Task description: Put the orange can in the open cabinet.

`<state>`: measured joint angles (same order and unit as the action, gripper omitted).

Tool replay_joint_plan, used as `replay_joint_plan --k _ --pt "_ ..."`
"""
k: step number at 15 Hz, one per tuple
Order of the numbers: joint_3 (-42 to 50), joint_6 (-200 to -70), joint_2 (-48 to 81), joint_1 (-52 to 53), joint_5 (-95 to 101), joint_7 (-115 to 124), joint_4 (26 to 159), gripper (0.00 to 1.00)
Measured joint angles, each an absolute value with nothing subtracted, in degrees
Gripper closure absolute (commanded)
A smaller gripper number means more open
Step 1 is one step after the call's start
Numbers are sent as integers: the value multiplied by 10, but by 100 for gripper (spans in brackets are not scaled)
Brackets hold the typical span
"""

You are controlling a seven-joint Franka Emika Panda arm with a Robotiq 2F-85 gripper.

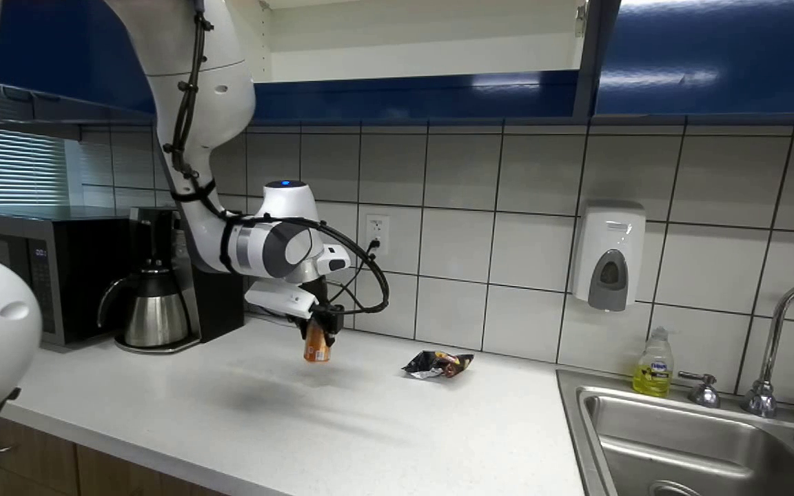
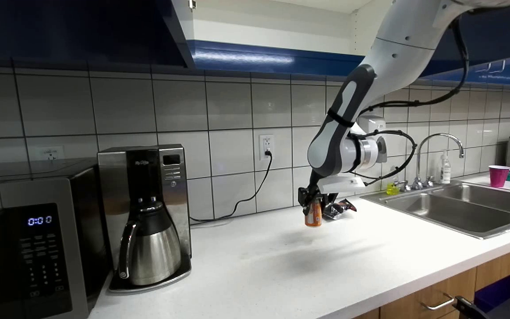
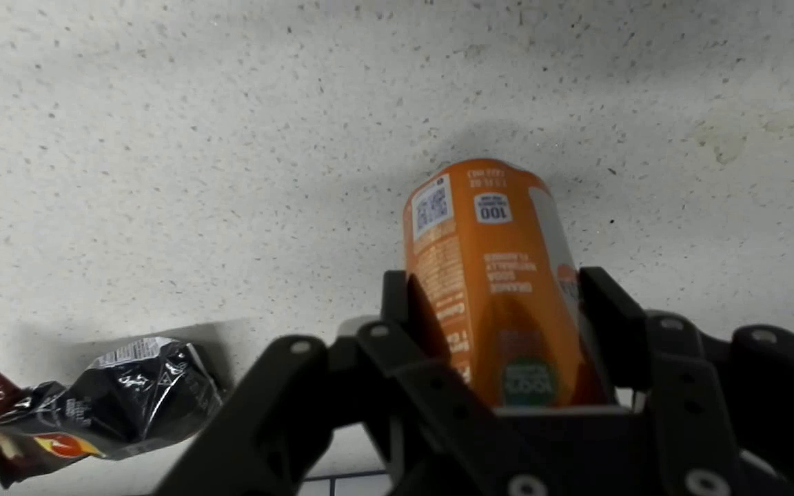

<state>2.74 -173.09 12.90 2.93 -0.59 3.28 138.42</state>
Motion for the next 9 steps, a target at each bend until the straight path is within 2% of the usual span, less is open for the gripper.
replay_joint_plan --k 9 --pt "45 -1648 -2 26 37 48 1434 62"
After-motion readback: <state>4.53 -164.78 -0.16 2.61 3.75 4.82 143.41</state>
